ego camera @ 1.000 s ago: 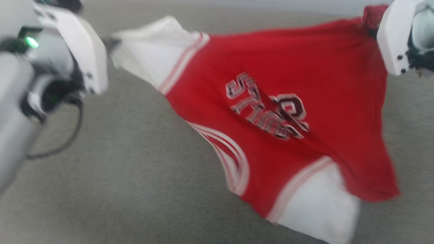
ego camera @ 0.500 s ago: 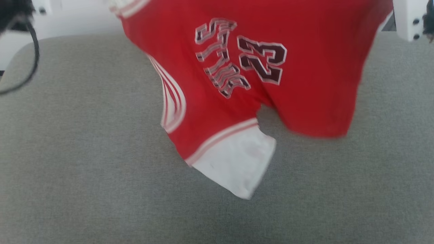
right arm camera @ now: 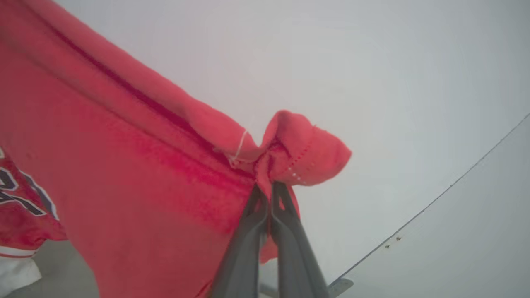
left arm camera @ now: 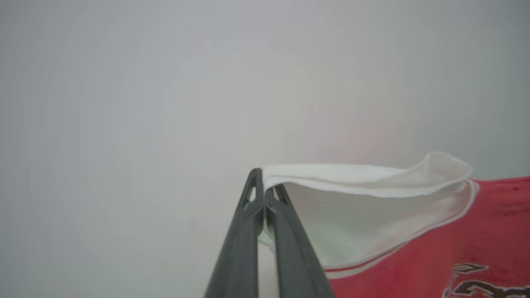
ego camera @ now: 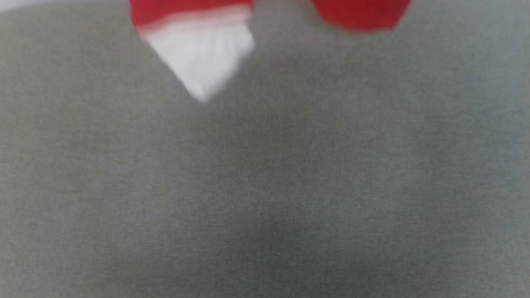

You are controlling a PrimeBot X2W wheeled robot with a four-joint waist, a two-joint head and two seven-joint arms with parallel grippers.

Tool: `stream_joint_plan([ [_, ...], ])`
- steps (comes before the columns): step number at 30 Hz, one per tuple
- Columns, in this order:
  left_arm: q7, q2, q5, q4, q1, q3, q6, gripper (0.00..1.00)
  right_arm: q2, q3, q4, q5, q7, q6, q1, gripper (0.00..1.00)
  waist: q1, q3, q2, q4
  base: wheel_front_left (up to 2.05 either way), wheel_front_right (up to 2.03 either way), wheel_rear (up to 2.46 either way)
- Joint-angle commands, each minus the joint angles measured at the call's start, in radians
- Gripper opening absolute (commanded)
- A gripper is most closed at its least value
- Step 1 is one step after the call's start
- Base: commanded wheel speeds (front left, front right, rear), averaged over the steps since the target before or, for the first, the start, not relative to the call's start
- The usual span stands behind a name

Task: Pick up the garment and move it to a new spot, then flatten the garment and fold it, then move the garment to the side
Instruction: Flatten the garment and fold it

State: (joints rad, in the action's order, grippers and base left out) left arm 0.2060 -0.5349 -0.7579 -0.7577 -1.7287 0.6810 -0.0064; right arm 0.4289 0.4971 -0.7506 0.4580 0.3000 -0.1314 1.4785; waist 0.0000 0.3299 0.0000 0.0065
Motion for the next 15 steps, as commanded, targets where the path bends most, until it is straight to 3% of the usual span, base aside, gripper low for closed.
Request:
stream_joint_plan([
  [1,-0.083,0.005,0.026,-0.027,-0.056,-0.013,0.005,0.0,-0.018,-0.013,-0.035,-0.045,-0.056,0.001,0.033,0.0,0.0,0.046,0.0,0.0,0.0,0.0,0.0],
  [5,-0.281,0.037,0.089,-0.086,-0.149,-0.01,-0.015,0.0,-0.05,-0.068,-0.101,-0.18,-0.253,0.001,0.108,0.0,0.0,0.085,0.0,0.016,0.0,0.0,0.0],
  [8,-0.371,0.062,0.099,-0.14,-0.155,-0.003,-0.044,0.0,-0.09,-0.087,-0.166,-0.24,-0.319,0.001,0.104,0.0,0.0,0.097,0.0,0.031,0.0,0.0,0.0],
  [15,-0.315,0.1,0.045,-0.235,-0.009,0.072,-0.119,0.0,-0.132,-0.028,-0.292,-0.195,-0.263,0.001,-0.006,0.0,0.0,0.077,0.0,0.067,0.0,0.0,0.0],
])
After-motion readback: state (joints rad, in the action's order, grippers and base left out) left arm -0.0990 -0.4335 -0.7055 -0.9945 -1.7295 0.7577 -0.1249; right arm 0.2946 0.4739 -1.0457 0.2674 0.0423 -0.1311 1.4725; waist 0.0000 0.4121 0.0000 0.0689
